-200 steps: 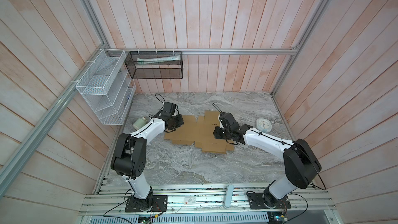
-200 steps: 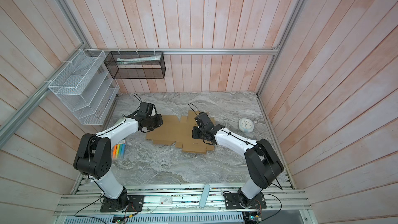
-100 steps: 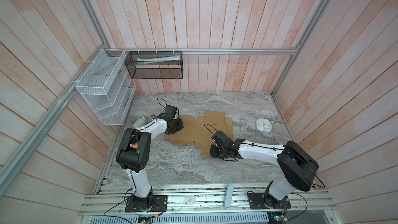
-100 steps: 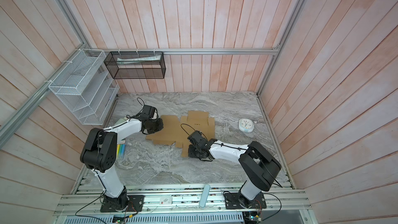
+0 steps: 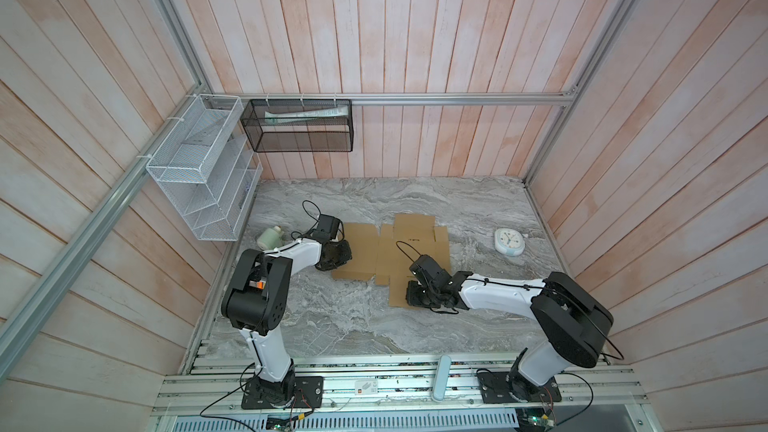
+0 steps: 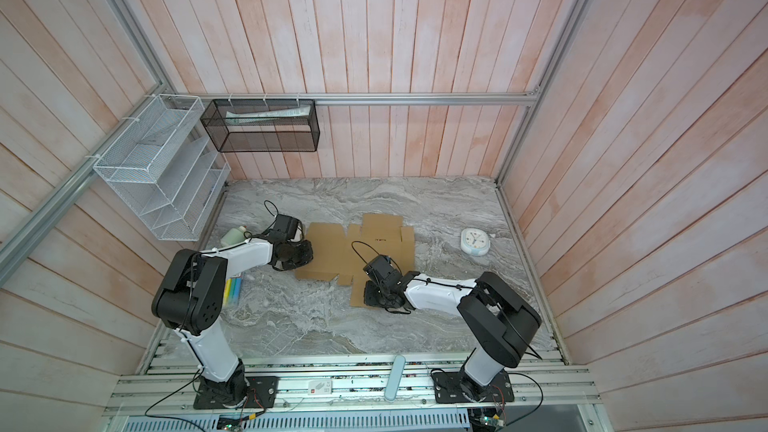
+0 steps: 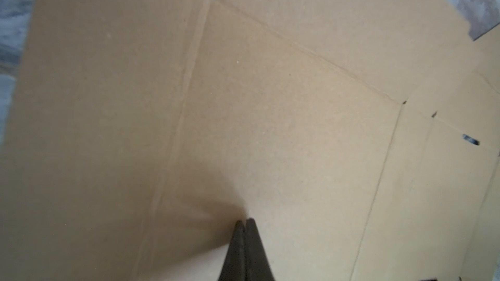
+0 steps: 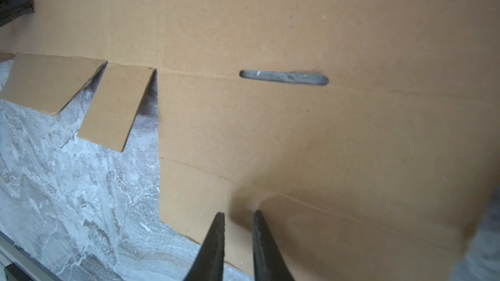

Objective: Fold the paper box

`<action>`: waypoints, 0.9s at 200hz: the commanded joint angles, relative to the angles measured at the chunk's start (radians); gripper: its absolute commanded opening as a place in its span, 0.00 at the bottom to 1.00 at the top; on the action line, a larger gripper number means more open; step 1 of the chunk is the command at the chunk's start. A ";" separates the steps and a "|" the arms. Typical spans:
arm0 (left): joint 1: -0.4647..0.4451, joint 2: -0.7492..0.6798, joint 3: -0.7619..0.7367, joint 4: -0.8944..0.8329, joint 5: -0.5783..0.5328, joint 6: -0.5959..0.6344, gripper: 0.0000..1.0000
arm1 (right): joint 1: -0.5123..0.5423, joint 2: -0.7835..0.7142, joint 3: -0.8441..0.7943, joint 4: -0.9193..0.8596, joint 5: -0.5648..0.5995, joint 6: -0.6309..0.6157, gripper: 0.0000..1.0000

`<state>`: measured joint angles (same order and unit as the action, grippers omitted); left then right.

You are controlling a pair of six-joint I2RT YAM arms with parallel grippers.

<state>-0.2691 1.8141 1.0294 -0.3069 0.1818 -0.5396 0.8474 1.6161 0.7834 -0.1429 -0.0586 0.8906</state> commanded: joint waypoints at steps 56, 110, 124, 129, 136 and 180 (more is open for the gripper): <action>-0.036 -0.059 -0.105 -0.026 -0.021 -0.035 0.00 | -0.152 0.042 -0.050 -0.040 0.002 -0.087 0.20; -0.116 -0.152 -0.188 -0.047 0.011 -0.080 0.00 | -0.298 0.093 0.031 -0.055 0.010 -0.239 0.20; -0.134 -0.191 -0.203 -0.058 0.015 -0.092 0.00 | -0.336 0.112 0.072 -0.049 0.010 -0.277 0.19; -0.138 -0.204 -0.206 -0.062 0.020 -0.094 0.00 | -0.348 0.119 0.091 -0.049 0.010 -0.290 0.19; -0.143 -0.222 -0.205 -0.067 0.024 -0.095 0.00 | -0.361 0.127 0.122 -0.053 0.010 -0.305 0.19; -0.121 -0.270 -0.082 -0.122 -0.012 -0.042 0.00 | -0.366 0.102 0.272 -0.111 0.001 -0.328 0.18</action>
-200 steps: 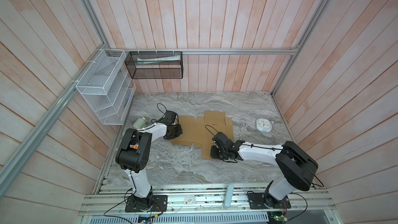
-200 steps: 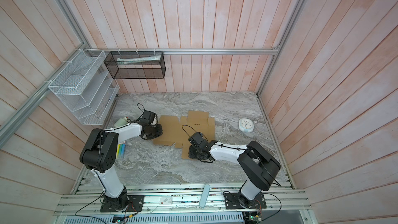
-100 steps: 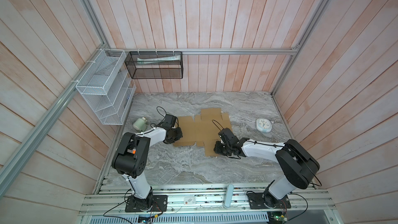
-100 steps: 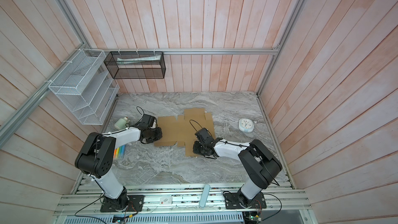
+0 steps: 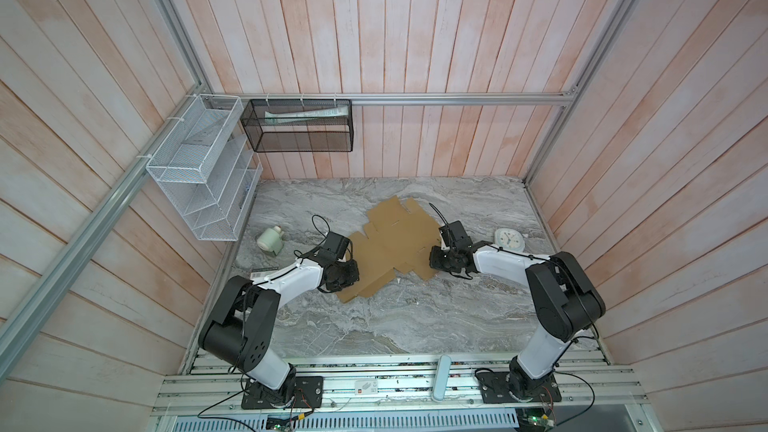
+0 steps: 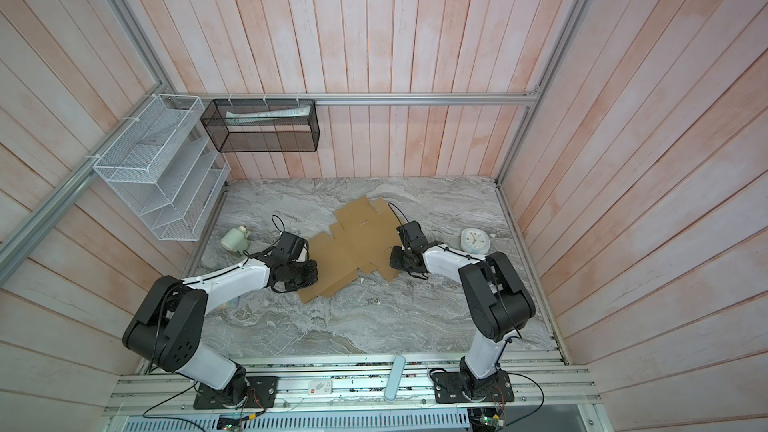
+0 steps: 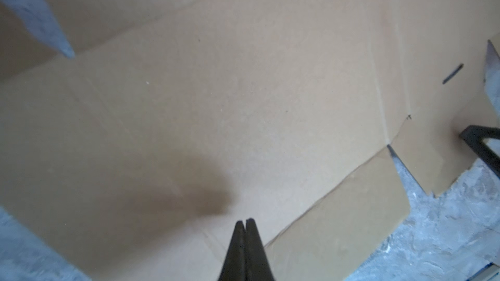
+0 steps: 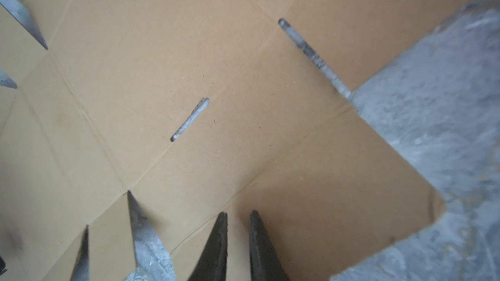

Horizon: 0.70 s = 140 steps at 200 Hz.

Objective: Fold the paper box

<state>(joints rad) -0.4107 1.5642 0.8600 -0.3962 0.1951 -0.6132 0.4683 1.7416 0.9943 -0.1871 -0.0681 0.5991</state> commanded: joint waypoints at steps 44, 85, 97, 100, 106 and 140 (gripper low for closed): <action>0.096 0.083 0.248 -0.049 -0.025 0.103 0.00 | 0.113 -0.104 0.066 -0.097 0.025 0.051 0.18; 0.101 0.183 0.303 -0.010 -0.002 0.115 0.00 | 0.225 -0.045 0.076 0.006 0.001 0.174 0.18; 0.101 0.200 0.293 0.004 -0.002 0.112 0.00 | 0.247 0.000 0.103 0.033 -0.021 0.194 0.18; 0.101 0.203 0.289 0.008 -0.003 0.110 0.00 | 0.251 0.013 0.113 0.037 -0.027 0.196 0.18; 0.101 0.206 0.277 0.015 -0.004 0.107 0.00 | 0.262 0.037 0.135 0.039 -0.033 0.196 0.18; 0.101 0.176 0.162 0.061 -0.023 0.080 0.00 | 0.283 0.148 0.224 0.033 -0.060 0.175 0.17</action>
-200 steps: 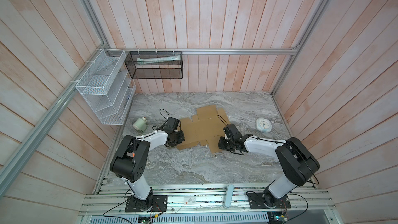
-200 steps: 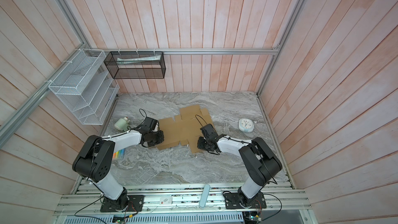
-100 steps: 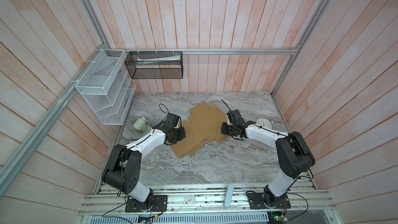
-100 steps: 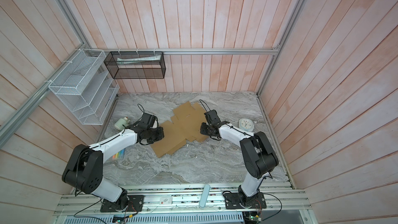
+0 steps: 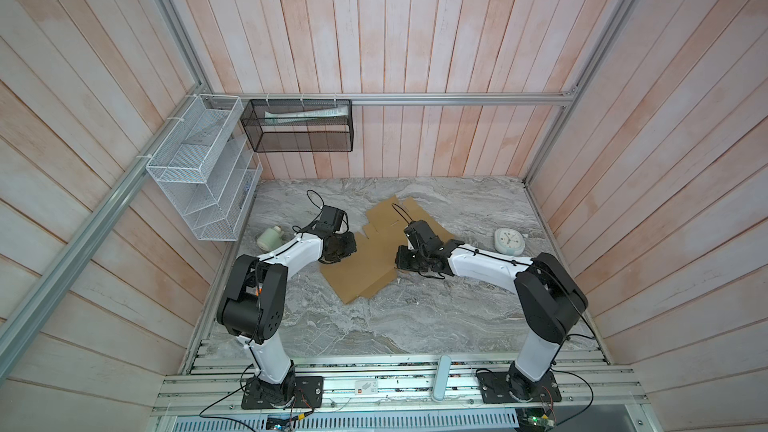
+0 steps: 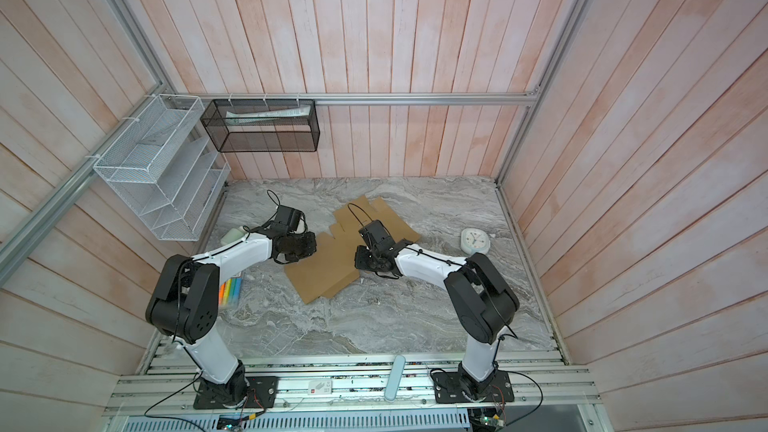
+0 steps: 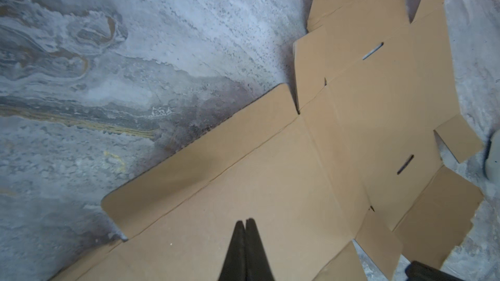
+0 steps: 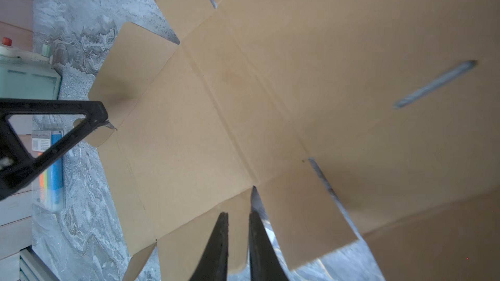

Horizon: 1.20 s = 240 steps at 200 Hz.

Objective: Fold the paper box

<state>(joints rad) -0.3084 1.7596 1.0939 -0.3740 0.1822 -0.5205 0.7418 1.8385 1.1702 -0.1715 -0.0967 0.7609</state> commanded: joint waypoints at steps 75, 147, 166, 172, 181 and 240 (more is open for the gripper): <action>-0.057 -0.124 -0.289 0.094 -0.007 -0.099 0.00 | -0.008 0.147 0.061 0.023 -0.069 -0.035 0.17; -0.228 -0.222 -0.339 0.036 -0.027 -0.199 0.00 | -0.122 0.148 -0.043 0.107 -0.078 -0.087 0.17; -0.258 -0.245 -0.335 0.018 -0.020 -0.213 0.00 | -0.151 0.148 -0.030 0.097 -0.082 -0.121 0.17; -0.264 -0.254 -0.332 0.011 -0.017 -0.213 0.00 | -0.157 0.144 -0.025 0.091 -0.078 -0.133 0.17; -0.268 -0.269 -0.320 -0.008 -0.020 -0.211 0.00 | -0.162 0.136 -0.018 0.082 -0.071 -0.147 0.17; -0.184 -0.243 -0.060 -0.137 -0.099 -0.085 0.00 | -0.141 0.044 -0.009 0.039 -0.050 -0.158 0.17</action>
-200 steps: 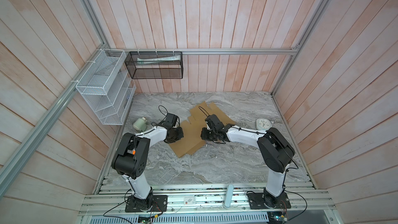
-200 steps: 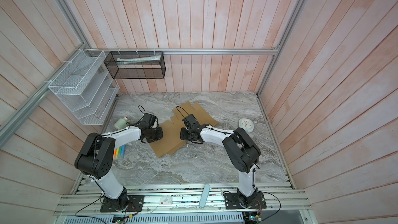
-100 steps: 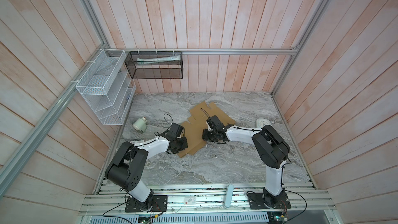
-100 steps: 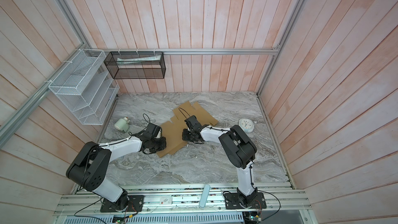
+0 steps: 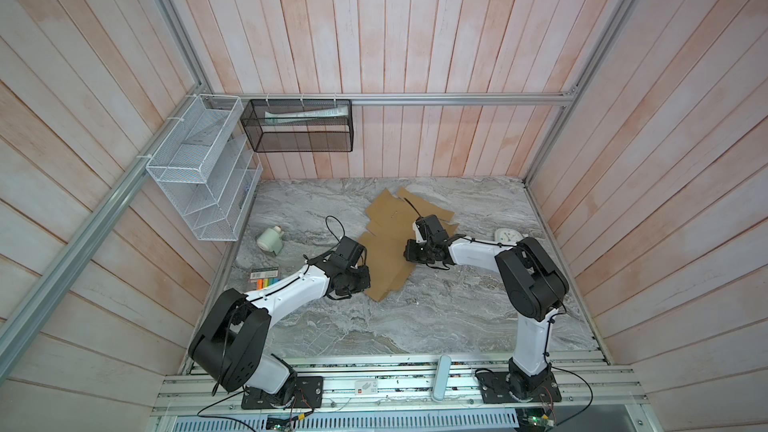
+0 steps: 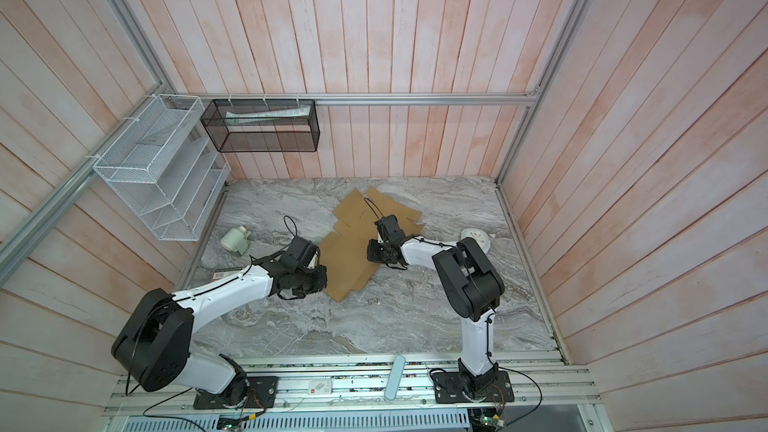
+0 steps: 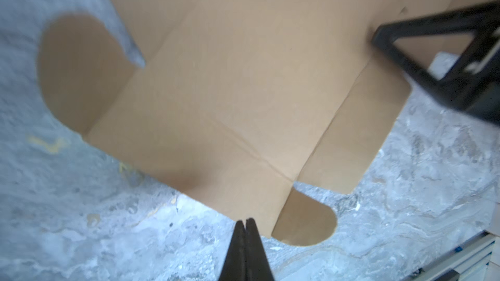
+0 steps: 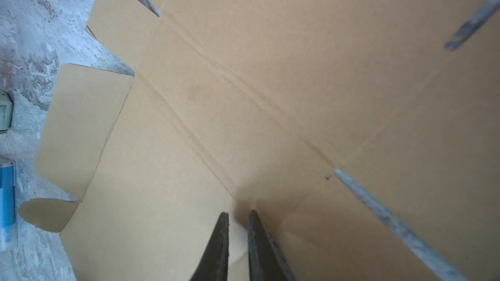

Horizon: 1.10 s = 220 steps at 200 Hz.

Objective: Fold the paper box

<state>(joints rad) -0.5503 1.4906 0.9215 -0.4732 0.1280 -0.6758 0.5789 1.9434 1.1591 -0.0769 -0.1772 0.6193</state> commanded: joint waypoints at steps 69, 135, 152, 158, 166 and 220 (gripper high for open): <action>0.213 0.326 0.503 -0.100 0.001 0.232 0.00 | 0.130 -0.054 0.047 -0.015 0.038 0.075 0.18; 0.318 0.534 0.723 -0.088 0.076 0.283 0.31 | 0.154 0.097 0.173 -0.035 0.015 0.074 0.18; 0.327 0.580 0.791 -0.103 0.082 0.304 0.43 | 0.156 0.110 0.175 -0.042 0.010 0.072 0.18; 0.329 0.593 0.814 -0.108 0.083 0.309 0.46 | 0.157 0.113 0.172 -0.045 0.008 0.071 0.18; 0.332 0.610 0.838 -0.110 0.090 0.316 0.50 | 0.157 0.117 0.167 -0.047 0.007 0.071 0.18; 0.336 0.716 0.976 -0.146 0.117 0.356 0.56 | 0.181 0.100 0.070 -0.024 -0.032 0.062 0.18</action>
<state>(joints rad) -0.2169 2.1605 1.8477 -0.5873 0.2142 -0.3580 0.7364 2.0472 1.2781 -0.0772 -0.1783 0.6876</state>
